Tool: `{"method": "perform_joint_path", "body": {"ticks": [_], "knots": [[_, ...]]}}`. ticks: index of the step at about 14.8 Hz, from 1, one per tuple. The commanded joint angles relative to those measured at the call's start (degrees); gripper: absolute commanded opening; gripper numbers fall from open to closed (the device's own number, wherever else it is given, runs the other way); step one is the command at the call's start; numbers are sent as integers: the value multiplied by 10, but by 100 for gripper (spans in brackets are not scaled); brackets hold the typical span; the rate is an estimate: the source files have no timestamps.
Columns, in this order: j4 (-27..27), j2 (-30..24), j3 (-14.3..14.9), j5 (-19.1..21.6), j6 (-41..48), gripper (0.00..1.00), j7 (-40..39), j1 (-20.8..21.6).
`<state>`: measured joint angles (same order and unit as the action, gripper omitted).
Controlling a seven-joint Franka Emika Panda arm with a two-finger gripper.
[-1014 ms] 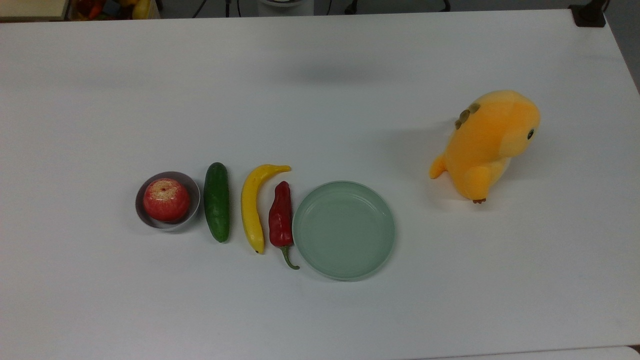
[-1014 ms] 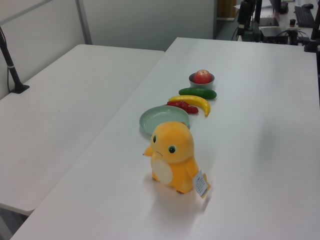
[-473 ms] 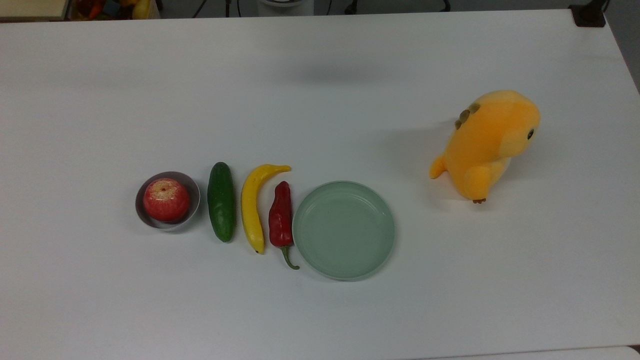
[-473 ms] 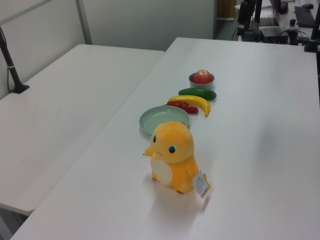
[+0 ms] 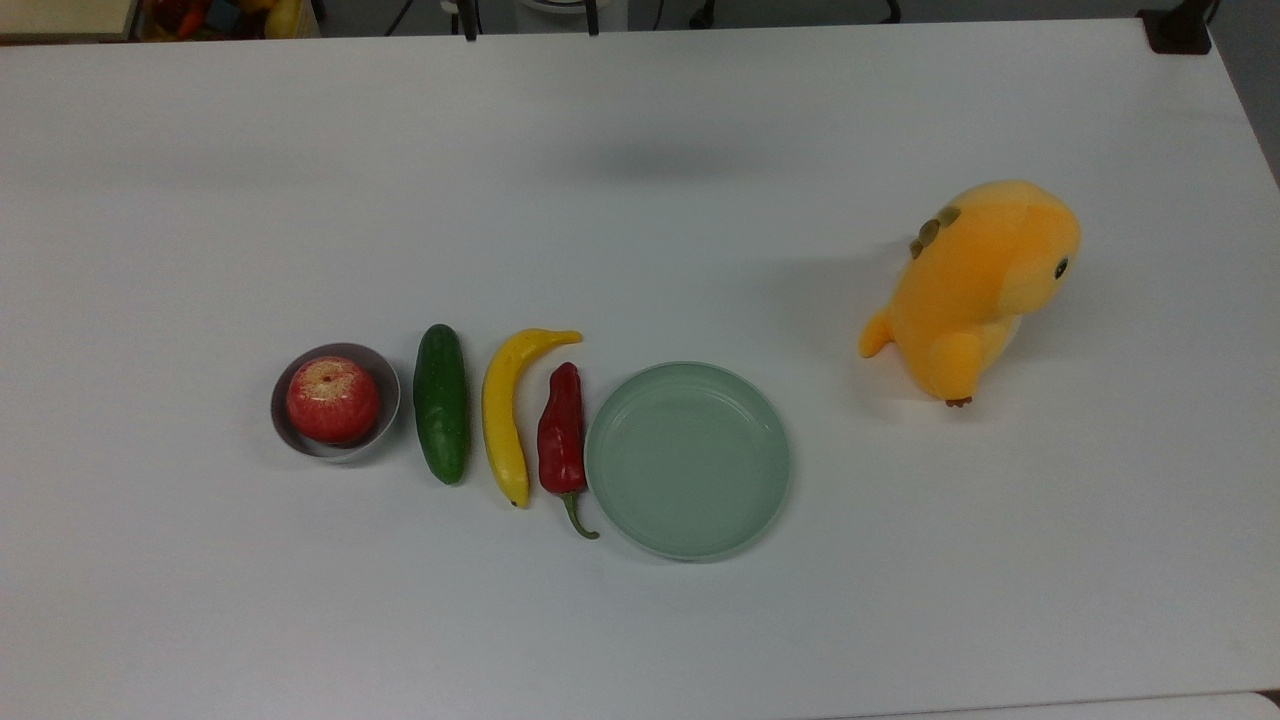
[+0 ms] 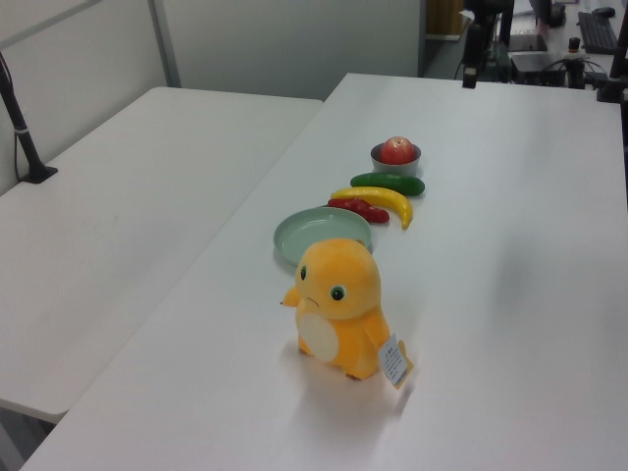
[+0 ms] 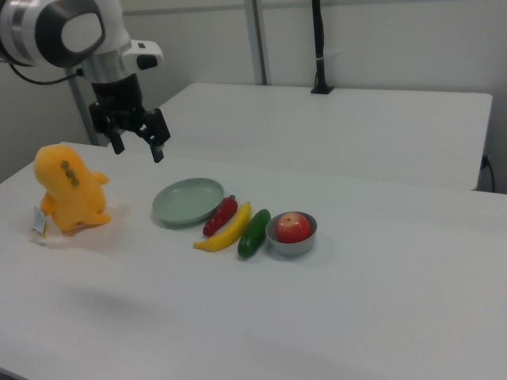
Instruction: Red apple placed in the center of the desktop
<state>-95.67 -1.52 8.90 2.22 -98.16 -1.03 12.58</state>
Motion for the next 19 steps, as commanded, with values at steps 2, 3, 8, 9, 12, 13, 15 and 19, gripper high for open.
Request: {"method": "perform_joint_path", "body": {"ticks": [2,3,8,9,12,13,15,19], "knots": [[15,69,9,2,-113,100,-7,-13],[27,90,11,1,-142,100,-10,-23],[40,150,22,-7,-255,100,-34,-69],[41,164,23,-7,-276,100,-47,-77],[44,215,40,-7,-372,100,-64,-95],[44,230,43,-9,-394,100,-66,-100],[44,254,44,-9,-425,100,-67,-107],[44,282,45,-9,-458,100,-75,-113]]}}
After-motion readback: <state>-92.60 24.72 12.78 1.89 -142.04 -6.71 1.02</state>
